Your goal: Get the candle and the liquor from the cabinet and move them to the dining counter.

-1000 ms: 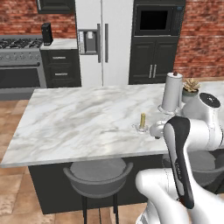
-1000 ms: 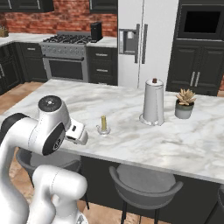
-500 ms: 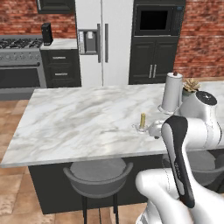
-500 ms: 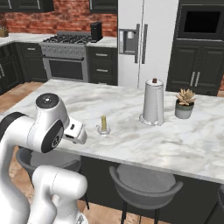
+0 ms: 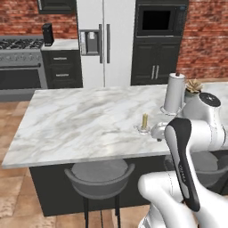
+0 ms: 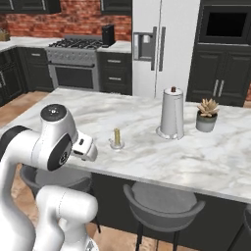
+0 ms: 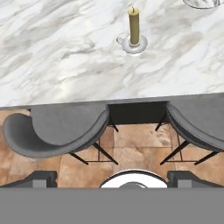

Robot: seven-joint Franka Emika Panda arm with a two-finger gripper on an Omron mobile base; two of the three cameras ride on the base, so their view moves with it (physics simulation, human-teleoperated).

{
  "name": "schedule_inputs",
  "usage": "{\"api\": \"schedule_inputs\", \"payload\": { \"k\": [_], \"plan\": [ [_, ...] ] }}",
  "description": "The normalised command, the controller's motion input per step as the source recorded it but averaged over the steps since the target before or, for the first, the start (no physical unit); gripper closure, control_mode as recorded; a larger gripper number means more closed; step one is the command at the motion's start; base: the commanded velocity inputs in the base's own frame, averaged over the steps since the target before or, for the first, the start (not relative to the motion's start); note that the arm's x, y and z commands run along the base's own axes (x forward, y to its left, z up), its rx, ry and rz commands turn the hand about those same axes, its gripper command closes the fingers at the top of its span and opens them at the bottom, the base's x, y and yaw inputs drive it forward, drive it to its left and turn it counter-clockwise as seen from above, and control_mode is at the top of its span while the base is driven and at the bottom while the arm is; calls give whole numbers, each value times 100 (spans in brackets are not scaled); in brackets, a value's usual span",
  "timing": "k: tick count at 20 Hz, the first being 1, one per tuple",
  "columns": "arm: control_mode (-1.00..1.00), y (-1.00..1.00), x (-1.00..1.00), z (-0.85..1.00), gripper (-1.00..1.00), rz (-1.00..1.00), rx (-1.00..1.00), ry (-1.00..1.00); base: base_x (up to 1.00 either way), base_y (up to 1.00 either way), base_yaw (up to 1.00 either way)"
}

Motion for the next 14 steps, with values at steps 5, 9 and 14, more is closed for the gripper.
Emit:
{"api": "schedule_inputs", "payload": {
  "k": [5, 9, 14],
  "plan": [
    [100, 0, 0, 0, -100, 0, 0, 0, -73, 2, 9],
    [100, 0, 0, 0, -100, 0, 0, 0, -33, 35, 57],
    [100, 0, 0, 0, -100, 0, 0, 0, -10, 25, 96]
  ]
}}
